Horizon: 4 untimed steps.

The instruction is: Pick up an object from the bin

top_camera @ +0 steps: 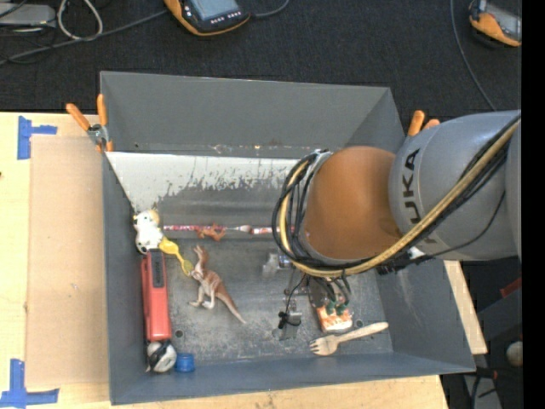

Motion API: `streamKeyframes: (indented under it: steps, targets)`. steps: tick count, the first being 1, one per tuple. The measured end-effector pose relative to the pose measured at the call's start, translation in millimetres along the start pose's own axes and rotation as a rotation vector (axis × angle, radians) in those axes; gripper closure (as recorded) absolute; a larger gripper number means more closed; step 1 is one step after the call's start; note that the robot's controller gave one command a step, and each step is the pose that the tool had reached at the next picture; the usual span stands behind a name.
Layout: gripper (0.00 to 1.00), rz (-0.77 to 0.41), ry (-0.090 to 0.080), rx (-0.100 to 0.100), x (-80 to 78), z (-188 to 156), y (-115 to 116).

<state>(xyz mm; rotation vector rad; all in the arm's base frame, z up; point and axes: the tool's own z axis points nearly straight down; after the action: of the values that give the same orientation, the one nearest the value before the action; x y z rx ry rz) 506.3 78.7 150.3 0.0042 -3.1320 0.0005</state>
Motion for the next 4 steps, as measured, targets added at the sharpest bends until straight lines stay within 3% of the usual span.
streamKeyframes:
  steps: [1,2,3,4]
  targets:
    - [0.00,0.003,-0.007,-0.001,-1.7,-4.3,-0.4]
    - [0.00,0.009,-0.004,-0.001,11.6,-1.8,-57.1]
    - [0.00,0.099,-0.006,-0.003,-14.1,-40.9,-80.4]
    - [0.00,-0.115,-0.003,-0.003,-12.3,-19.6,-124.8]
